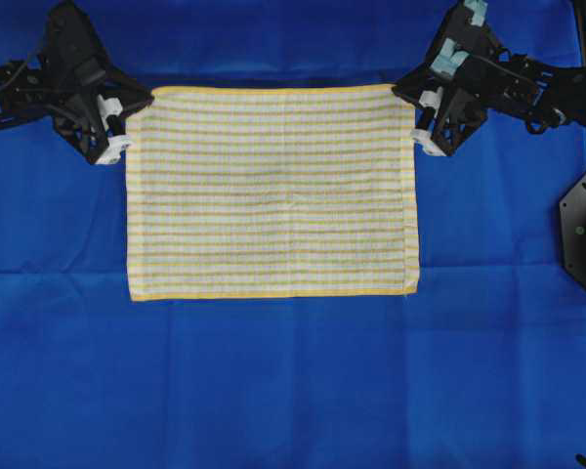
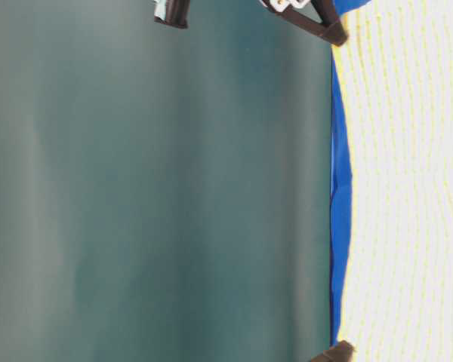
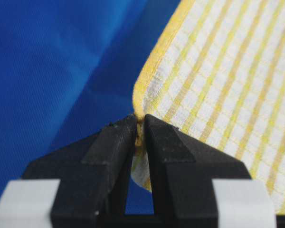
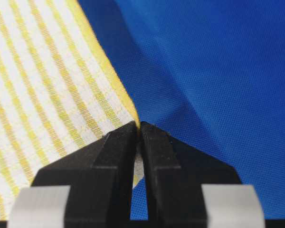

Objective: Fold the yellow towel.
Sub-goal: 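Lift the top edge and fold it down toward the bottom edge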

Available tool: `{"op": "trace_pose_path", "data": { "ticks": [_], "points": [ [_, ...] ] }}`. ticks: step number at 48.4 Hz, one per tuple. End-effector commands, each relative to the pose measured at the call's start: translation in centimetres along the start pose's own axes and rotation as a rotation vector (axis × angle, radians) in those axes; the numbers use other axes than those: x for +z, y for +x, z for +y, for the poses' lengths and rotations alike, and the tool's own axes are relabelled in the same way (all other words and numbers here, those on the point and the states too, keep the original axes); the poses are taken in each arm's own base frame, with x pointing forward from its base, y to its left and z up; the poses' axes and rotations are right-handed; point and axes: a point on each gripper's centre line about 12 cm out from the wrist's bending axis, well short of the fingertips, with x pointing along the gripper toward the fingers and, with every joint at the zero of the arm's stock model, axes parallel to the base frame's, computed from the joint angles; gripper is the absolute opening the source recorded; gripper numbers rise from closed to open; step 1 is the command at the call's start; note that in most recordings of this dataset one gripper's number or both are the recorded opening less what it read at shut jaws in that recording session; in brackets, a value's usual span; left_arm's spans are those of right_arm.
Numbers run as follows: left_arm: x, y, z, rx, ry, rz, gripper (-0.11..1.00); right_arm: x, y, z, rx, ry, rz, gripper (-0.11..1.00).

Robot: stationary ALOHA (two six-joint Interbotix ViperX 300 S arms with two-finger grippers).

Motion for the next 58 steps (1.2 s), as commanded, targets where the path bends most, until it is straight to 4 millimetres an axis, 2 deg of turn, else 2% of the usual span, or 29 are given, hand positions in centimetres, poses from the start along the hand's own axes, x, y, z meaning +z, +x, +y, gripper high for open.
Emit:
{"op": "trace_pose_path", "data": {
  "ticks": [1, 13, 21, 31, 42, 58],
  "points": [
    [1.1, -0.3, 0.1, 0.004, 0.0, -0.037, 0.06, 0.8, -0.7, 0.0, 0.001, 0.009, -0.035, 0.03],
    [0.9, -0.4, 0.0, -0.002, -0.003, -0.032, 0.06, 1.1, -1.5, 0.1, 0.005, 0.015, -0.049, 0.03],
    [0.8, -0.7, -1.4, -0.041, 0.017, -0.022, 0.06, 0.9, -1.7, 0.8, 0.025, 0.006, -0.041, 0.03],
    [-0.5, -1.8, -5.1, -0.149, 0.048, 0.023, 0.06, -0.4, -2.7, 3.9, 0.11, -0.015, -0.007, 0.03],
    [-2.2, -3.7, -9.1, -0.278, 0.037, 0.047, 0.06, -2.2, -5.0, 7.7, 0.231, -0.011, 0.009, 0.03],
    [-3.8, -5.9, -14.3, -0.445, 0.019, 0.093, 0.06, -4.7, -7.6, 11.6, 0.378, -0.019, 0.047, 0.03]
  ]
}}
